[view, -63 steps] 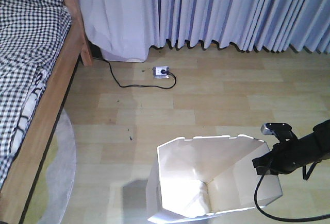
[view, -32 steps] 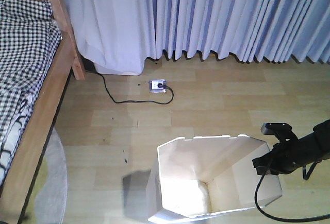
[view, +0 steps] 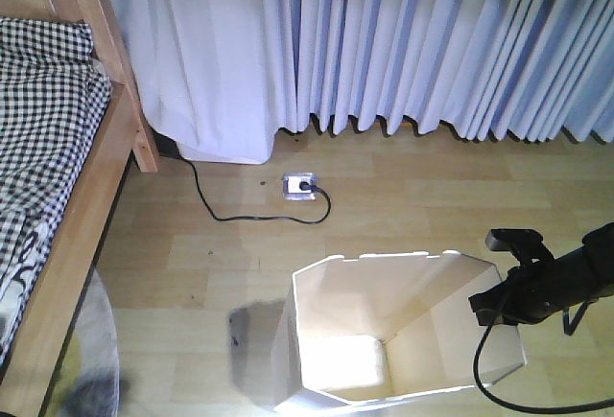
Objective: Move trash bin to bedside with robot
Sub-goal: 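Carry the bin up to the bedside near the curtains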
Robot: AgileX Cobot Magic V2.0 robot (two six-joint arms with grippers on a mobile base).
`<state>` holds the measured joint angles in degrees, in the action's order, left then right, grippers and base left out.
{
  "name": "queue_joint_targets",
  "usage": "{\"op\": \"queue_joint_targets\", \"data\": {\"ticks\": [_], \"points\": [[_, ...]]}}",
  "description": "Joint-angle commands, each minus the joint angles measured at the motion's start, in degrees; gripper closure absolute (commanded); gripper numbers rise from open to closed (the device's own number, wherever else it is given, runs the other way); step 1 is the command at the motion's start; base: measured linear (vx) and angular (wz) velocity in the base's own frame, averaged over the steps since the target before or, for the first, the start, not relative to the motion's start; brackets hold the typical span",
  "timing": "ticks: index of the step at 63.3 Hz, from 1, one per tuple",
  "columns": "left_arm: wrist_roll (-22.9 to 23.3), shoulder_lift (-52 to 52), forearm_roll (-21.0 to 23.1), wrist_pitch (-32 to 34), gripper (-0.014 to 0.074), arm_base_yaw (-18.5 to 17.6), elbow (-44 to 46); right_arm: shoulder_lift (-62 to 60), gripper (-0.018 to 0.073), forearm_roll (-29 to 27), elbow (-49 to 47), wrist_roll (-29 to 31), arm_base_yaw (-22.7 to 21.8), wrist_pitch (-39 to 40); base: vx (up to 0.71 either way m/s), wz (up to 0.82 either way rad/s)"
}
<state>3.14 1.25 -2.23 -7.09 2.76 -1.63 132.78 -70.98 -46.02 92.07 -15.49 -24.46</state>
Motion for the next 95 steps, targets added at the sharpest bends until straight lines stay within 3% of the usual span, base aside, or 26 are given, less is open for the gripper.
{"op": "queue_joint_targets", "data": {"ticks": [1, 95], "points": [[0.25, 0.31, 0.26, 4.18, 0.0603, -0.08, 1.19, -3.9, 0.0564, -1.83, -0.28, 0.11, -0.2, -10.98, 0.21, 0.02], [0.25, 0.31, 0.26, 4.18, 0.0603, -0.08, 1.19, -3.9, 0.0564, -1.83, -0.28, 0.11, -0.2, -10.98, 0.19, 0.02]]}}
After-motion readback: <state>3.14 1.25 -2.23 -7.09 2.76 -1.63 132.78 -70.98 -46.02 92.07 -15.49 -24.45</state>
